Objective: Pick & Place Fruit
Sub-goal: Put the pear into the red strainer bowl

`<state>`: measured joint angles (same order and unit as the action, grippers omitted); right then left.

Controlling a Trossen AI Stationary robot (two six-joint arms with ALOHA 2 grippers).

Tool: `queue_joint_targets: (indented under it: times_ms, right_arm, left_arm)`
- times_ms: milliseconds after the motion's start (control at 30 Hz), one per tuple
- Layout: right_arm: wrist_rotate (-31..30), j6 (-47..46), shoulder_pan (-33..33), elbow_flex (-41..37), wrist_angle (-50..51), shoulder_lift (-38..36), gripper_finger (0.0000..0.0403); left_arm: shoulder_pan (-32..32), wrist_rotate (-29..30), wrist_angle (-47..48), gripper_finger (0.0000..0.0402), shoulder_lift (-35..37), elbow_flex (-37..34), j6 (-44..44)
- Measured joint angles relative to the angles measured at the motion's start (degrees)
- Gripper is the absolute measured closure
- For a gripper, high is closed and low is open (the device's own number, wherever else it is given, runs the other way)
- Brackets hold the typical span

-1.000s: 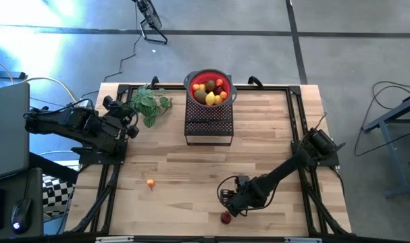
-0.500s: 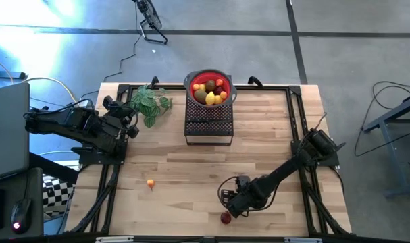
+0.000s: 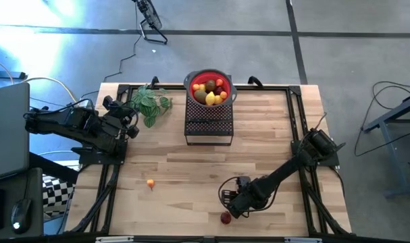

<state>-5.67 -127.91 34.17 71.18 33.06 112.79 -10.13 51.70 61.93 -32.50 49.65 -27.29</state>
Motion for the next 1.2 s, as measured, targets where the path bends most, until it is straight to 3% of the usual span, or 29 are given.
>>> queue_joint_targets:
  times_ms: [200, 900, 1200]
  right_arm:
    - [-0.2, 0.1, 0.0, 0.0, 0.1, 0.0, 0.0275]
    - [-2.1, 0.7, -0.1, -0.2, 0.0, -1.1, 0.028]
    - [-5.2, 4.3, -0.5, -0.2, -2.4, -5.1, 0.0282]
  left_arm:
    - [0.0, 0.0, 0.0, 0.0402, 0.0, 0.0, 0.0]
    - [0.0, 0.0, 0.0, 0.0402, 0.0, 0.0, -0.1]
    - [0.0, 0.0, 0.0, 0.0402, 0.0, 0.0, 0.0]
